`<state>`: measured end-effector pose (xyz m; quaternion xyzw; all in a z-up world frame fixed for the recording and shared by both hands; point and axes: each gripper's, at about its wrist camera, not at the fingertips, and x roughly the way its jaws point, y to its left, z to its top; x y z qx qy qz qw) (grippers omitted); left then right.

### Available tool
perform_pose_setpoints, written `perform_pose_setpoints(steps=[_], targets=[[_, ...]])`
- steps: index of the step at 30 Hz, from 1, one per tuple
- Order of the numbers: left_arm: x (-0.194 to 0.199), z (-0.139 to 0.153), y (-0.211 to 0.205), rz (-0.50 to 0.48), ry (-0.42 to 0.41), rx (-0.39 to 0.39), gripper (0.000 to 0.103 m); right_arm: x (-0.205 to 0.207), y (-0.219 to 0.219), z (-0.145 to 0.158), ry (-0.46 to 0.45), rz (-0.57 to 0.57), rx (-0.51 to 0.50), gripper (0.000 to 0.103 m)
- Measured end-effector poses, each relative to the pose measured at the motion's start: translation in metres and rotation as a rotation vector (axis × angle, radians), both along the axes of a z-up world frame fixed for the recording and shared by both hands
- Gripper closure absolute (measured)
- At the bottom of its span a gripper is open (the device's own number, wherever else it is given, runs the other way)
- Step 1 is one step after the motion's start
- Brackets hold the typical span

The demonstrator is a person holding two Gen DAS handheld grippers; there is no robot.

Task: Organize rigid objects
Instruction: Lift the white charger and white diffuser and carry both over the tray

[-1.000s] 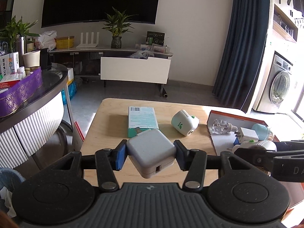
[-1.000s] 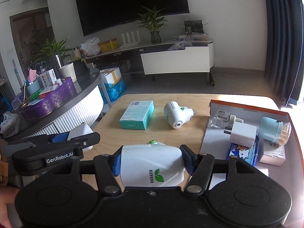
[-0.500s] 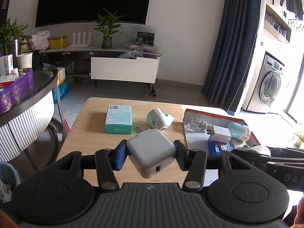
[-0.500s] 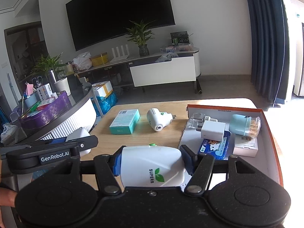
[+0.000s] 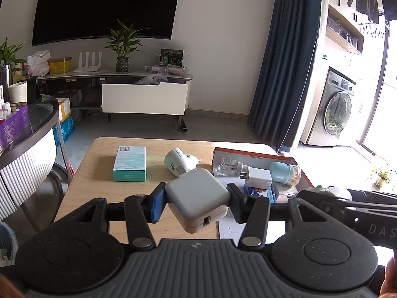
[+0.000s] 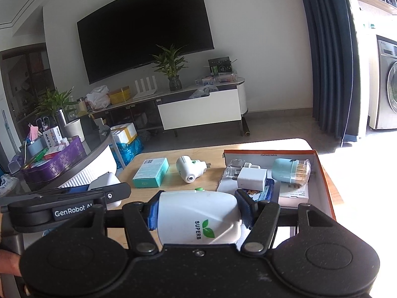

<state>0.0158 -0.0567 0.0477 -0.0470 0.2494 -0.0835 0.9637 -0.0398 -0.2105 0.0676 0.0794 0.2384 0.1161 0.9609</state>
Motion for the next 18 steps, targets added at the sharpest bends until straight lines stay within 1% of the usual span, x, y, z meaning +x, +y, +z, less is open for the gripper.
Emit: perform_pose_setpoints(steps=[18], targets=[[-0.006, 0.007, -0.036, -0.092, -0.022, 0.005, 0.051, -0.023, -0.035, 0.008, -0.035, -0.1, 0.02, 0.03]])
